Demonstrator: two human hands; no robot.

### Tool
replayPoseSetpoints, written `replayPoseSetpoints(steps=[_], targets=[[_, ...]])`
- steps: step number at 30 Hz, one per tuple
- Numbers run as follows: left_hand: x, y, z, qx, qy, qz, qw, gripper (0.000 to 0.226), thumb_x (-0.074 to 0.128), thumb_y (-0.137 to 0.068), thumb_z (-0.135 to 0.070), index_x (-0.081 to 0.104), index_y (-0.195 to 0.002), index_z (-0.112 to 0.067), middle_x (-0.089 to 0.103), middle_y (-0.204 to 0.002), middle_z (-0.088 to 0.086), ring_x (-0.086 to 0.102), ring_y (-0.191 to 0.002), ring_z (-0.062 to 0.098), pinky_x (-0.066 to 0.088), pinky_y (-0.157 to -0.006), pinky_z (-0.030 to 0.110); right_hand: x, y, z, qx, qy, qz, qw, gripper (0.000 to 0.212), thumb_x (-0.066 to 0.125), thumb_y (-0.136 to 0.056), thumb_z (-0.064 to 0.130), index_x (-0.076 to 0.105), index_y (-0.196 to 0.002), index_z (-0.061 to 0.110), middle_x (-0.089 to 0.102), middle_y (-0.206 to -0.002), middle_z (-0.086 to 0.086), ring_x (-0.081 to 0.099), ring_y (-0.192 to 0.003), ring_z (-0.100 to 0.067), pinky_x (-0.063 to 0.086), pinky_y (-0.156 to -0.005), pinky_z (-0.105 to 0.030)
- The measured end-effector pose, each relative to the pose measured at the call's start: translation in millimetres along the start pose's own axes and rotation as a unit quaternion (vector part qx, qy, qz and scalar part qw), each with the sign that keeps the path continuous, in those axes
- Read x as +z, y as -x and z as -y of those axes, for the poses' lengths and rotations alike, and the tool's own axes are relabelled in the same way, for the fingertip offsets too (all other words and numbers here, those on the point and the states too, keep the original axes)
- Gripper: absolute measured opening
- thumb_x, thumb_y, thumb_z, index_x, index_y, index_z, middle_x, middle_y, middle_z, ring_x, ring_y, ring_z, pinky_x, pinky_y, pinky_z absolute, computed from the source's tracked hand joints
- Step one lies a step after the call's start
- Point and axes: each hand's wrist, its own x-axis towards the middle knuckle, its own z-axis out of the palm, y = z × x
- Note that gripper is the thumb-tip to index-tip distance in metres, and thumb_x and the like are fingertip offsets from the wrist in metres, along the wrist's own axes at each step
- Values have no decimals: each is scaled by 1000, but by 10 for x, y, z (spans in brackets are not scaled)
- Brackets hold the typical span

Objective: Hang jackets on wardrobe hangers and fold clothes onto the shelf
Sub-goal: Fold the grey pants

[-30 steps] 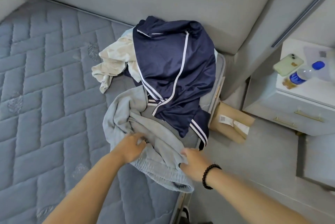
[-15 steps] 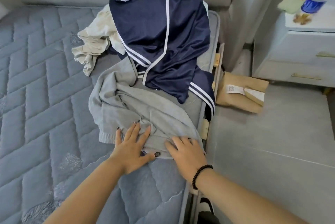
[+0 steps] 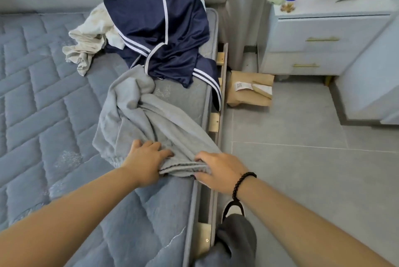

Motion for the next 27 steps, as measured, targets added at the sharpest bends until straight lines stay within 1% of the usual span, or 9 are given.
replayPoseSetpoints(steps=[2, 5, 10, 14, 18, 20, 22, 24, 27], targets=[[1, 105, -132, 23, 1, 2, 1000, 58, 58, -83, -49, 38, -137, -41, 46, -121, -8, 45, -119, 16, 25, -92, 34, 18, 237, 66, 36, 5, -12, 999, 34, 47, -93, 53, 58, -108, 25, 67, -98, 0, 60, -86, -21, 42, -64, -30], [-8, 295, -267, 79, -35, -30, 996, 51, 56, -84, -31, 40, -131, -39, 45, -117, -9, 46, -116, 14, 30, -86, 32, 162, 618, 234, 98, 44, -52, 993, 38, 43, -95, 53, 60, -99, 19, 67, -99, -5, 60, -90, -26, 40, -65, -31], [-272, 698, -222, 142, -18, -174, 974, 39, 59, -81, -21, 49, -118, -23, 55, -111, 0, 56, -105, 25, 44, -71, 35, 162, 1136, 779, 177, 132, -134, 966, 30, 43, -97, 43, 59, -94, 18, 65, -106, -7, 59, -97, -28, 33, -65, -30], [-676, 1123, 26, 155, 2, -269, 951, 40, 61, -78, -14, 52, -117, -18, 57, -109, 4, 56, -100, 28, 40, -60, 35, -285, 1405, 1259, 212, 204, -178, 939, 28, 45, -98, 37, 59, -101, 13, 63, -108, -10, 57, -96, -29, 38, -68, -31], [-1160, 1383, 249, 100, 0, -255, 962, 37, 61, -80, -10, 43, -110, -22, 45, -109, 1, 50, -106, 25, 36, -63, 34, -903, 1562, 1610, 233, 291, -240, 896, 21, 46, -98, 28, 53, -105, 11, 54, -112, -7, 55, -100, -29, 37, -68, -32], [-1455, 1495, 335, 98, 65, -217, 969, 27, 58, -78, -3, 43, -90, -21, 46, -97, 2, 51, -95, 27, 37, -65, 34, -1153, 1622, 1747, 252, 311, -273, 875, 14, 45, -97, 20, 50, -105, 10, 52, -112, -9, 54, -96, -30, 37, -67, -33], [-1721, 1583, 397, 119, 146, -205, 960, 22, 52, -77, 3, 47, -83, -18, 54, -91, 6, 52, -87, 27, 40, -66, 35, -1370, 1690, 1886, 282, 288, -305, 863, 9, 42, -97, 15, 47, -104, 12, 55, -107, -10, 52, -83, -29, 39, -66, -34], [-1958, 1680, 445, 131, 209, -218, 944, 24, 50, -80, 3, 56, -96, -14, 60, -95, 8, 56, -90, 29, 43, -69, 36, -1576, 1790, 2003, 294, 276, -334, 852, 10, 40, -98, 18, 45, -105, 14, 59, -98, -8, 49, -75, -27, 39, -64, -33], [-2270, 1778, 560, 146, 278, -256, 914, 33, 54, -86, -4, 50, -115, -19, 61, -106, 6, 57, -96, 26, 46, -70, 33, -1870, 2014, 2164, 252, 224, -387, 858, 18, 48, -97, 31, 42, -107, 18, 55, -82, -1, 53, -73, -27, 42, -62, -34]])
